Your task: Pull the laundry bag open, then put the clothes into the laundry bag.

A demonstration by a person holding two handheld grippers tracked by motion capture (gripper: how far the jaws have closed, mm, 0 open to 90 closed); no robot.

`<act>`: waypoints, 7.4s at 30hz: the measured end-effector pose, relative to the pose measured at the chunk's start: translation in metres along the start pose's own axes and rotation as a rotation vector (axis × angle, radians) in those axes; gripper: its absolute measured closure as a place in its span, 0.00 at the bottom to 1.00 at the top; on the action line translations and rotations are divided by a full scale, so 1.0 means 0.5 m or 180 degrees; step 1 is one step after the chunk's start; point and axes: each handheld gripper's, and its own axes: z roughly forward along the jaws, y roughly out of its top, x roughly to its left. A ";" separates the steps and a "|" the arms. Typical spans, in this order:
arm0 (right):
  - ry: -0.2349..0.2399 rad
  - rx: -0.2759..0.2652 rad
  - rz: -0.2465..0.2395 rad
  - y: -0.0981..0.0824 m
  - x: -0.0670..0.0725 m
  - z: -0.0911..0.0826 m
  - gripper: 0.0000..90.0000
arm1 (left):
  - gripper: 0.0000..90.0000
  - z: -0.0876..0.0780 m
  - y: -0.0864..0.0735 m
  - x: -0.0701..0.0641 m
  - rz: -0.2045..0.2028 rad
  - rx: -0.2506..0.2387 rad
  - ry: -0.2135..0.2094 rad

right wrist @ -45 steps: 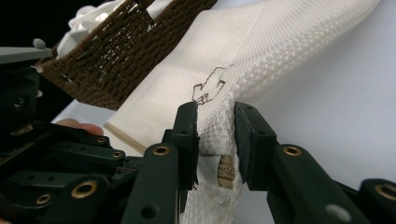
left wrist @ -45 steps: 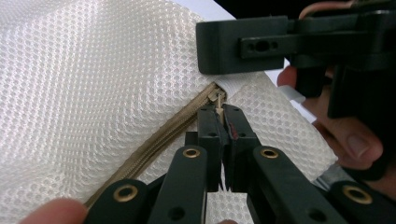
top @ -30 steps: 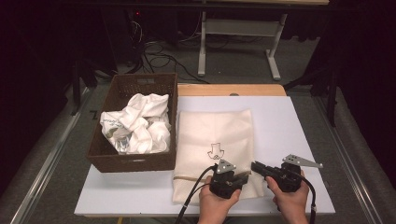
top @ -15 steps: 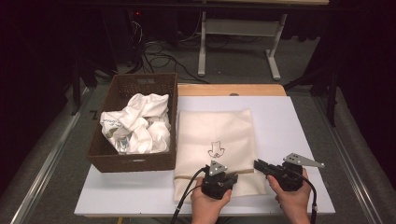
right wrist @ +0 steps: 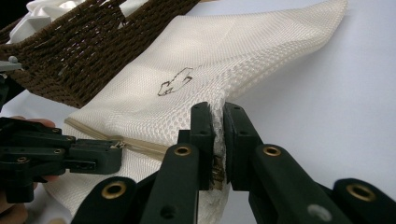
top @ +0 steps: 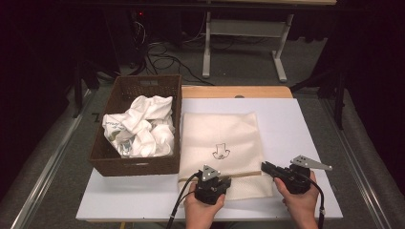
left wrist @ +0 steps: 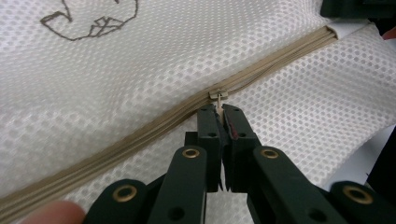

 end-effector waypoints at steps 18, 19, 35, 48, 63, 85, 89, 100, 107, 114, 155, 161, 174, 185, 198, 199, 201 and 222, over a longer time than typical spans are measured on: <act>-0.0077 0.0010 -0.0039 0.000 -0.007 0.005 0.94 | 0.96 -0.054 -0.018 0.045 -0.0061 -0.0035 0.0208; -0.0077 0.0010 -0.0039 0.000 -0.007 0.005 0.94 | 0.96 -0.054 -0.018 0.045 -0.0061 -0.0035 0.0208; -0.0135 0.0024 -0.0052 -0.002 -0.013 0.011 0.94 | 0.96 -0.120 -0.039 0.104 -0.0160 -0.0070 0.0402; -0.0158 0.0034 -0.0055 -0.003 -0.018 0.013 0.94 | 0.96 -0.161 -0.043 0.137 -0.0204 -0.0050 0.0481; -0.0186 0.0076 -0.0116 -0.005 -0.014 0.018 0.94 | 0.96 -0.193 -0.046 0.165 -0.0252 -0.0060 0.0515; -0.0327 0.0149 -0.0155 -0.007 -0.015 0.025 0.94 | 0.96 -0.221 -0.048 0.191 -0.0279 -0.0076 0.0511; -0.0358 0.0157 -0.0171 -0.008 -0.014 0.027 0.94 | 0.96 -0.221 -0.048 0.192 -0.0279 -0.0085 0.0492; -0.0450 0.0224 -0.0118 -0.011 -0.018 0.033 0.94 | 0.96 -0.226 -0.048 0.195 -0.0246 -0.0045 0.0519; -0.0472 0.0301 -0.0134 -0.016 -0.022 0.038 0.94 | 0.96 -0.227 -0.049 0.197 -0.0233 -0.0007 0.0504; -0.0523 0.0417 -0.0145 -0.023 -0.023 0.048 0.95 | 0.96 -0.226 -0.050 0.197 -0.0215 0.0007 0.0516; -0.0470 0.0615 -0.0240 -0.043 -0.034 0.063 0.90 | 0.94 -0.223 -0.060 0.198 -0.0046 0.0070 0.0562; -0.0162 0.0404 -0.0205 -0.031 -0.045 0.044 0.48 | 0.54 -0.247 -0.055 0.191 0.0038 -0.0194 0.0534; -0.0017 0.0369 -0.0746 -0.001 0.035 0.058 0.00 | 0.00 -0.238 -0.046 0.148 0.0381 -0.0101 0.0424; 0.0118 0.0401 -0.0817 -0.001 0.055 0.072 0.00 | 0.00 -0.244 -0.050 0.151 0.0367 -0.0144 0.0341; 0.0370 0.0511 -0.1077 0.073 0.088 0.113 0.00 | 0.00 -0.241 -0.051 0.147 0.0402 -0.0139 0.0355; 0.0370 0.0511 -0.1077 0.073 0.088 0.113 0.00 | 0.00 -0.242 -0.051 0.147 0.0401 -0.0146 0.0352; 0.0388 0.0586 -0.1134 0.082 0.093 0.131 0.00 | 0.00 -0.243 -0.051 0.147 0.0408 -0.0155 0.0348; 0.0351 0.1287 -0.1584 0.021 0.088 0.248 0.00 | 0.01 -0.232 -0.056 0.133 0.0462 -0.0090 0.0297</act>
